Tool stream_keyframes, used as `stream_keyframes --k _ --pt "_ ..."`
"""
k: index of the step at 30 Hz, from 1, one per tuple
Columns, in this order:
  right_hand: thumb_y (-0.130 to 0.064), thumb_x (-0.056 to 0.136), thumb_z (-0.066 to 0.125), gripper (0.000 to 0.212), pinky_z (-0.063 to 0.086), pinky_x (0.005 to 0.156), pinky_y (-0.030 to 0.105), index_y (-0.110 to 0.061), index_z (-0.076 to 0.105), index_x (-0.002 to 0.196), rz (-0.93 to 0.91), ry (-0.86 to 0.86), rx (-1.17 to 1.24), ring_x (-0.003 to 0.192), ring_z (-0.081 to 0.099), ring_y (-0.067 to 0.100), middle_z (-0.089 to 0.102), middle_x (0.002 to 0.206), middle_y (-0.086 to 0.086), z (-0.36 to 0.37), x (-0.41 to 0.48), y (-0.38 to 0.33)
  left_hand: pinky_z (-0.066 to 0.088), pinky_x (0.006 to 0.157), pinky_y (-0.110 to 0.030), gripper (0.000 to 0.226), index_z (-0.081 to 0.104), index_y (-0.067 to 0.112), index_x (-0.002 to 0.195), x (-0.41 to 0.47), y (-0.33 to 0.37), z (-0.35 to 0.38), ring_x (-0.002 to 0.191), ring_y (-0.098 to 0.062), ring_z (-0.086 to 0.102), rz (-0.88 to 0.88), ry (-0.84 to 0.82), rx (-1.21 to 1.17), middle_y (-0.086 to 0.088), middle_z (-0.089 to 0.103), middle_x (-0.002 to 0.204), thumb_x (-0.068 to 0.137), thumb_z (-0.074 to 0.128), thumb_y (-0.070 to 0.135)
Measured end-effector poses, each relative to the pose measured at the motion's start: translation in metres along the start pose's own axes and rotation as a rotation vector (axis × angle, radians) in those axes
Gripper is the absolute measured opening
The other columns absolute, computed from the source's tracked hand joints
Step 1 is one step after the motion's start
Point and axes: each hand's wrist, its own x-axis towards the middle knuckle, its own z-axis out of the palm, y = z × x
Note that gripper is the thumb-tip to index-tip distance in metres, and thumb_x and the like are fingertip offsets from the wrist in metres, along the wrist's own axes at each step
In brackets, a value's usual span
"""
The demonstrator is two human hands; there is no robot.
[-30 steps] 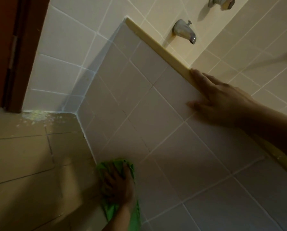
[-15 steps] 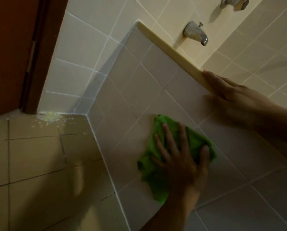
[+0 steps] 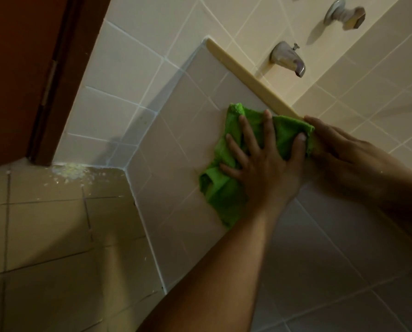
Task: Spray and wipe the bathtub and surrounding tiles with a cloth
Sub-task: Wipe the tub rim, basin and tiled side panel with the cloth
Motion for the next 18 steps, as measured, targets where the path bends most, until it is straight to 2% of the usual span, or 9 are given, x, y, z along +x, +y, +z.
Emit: stream_keyframes --k 3,6,9,14,18 --pt "-0.071 0.094 0.031 0.071 0.024 0.114 0.031 -0.048 0.01 0.158 0.01 -0.014 -0.04 0.147 0.032 0.021 0.02 0.165 -0.017 0.002 0.007 0.003 -0.015 0.107 -0.076 0.074 -0.008 0.054 0.156 0.014 -0.002 -0.001 0.155 -0.031 -0.02 -0.024 0.015 -0.001 0.011 -0.025 0.167 0.094 0.023 0.079" --pt "-0.072 0.093 0.032 0.075 0.029 0.116 0.039 -0.045 0.007 0.159 0.006 -0.018 -0.09 0.144 0.037 0.028 0.02 0.166 -0.01 0.003 0.013 0.001 -0.015 0.107 -0.076 0.074 -0.008 0.054 0.156 0.027 -0.009 -0.005 0.155 -0.03 -0.02 -0.077 0.002 -0.02 0.012 -0.024 0.167 0.094 0.024 0.08" --pt "-0.066 0.096 0.038 0.076 0.031 0.114 0.042 -0.042 0.005 0.16 0.008 -0.029 -0.11 0.142 0.04 0.03 0.02 0.166 -0.008 0.004 0.02 -0.004 -0.013 0.108 -0.077 0.075 -0.007 0.054 0.156 0.036 -0.026 -0.007 0.155 -0.03 -0.018 -0.156 0.002 -0.044 0.013 -0.023 0.168 0.093 0.024 0.08" --pt "-0.068 0.094 0.038 0.08 0.034 0.114 0.046 -0.043 -0.001 0.159 0.003 -0.047 -0.154 0.142 0.038 0.031 0.017 0.167 -0.007 0.003 0.034 -0.013 -0.004 0.113 -0.075 0.073 -0.001 0.055 0.157 0.036 -0.073 -0.008 0.157 -0.029 -0.01 -0.392 0.01 -0.034 0.015 -0.017 0.169 0.093 0.022 0.081" --pt "-0.06 0.094 0.05 0.082 0.033 0.112 0.043 -0.044 0.002 0.159 0.018 -0.04 -0.146 0.141 0.039 0.032 0.024 0.165 -0.001 0.003 0.052 -0.021 -0.001 0.115 -0.074 0.071 -0.005 0.055 0.156 0.025 -0.124 -0.011 0.157 -0.029 -0.009 -0.569 -0.03 -0.06 0.015 -0.018 0.169 0.093 0.019 0.08"
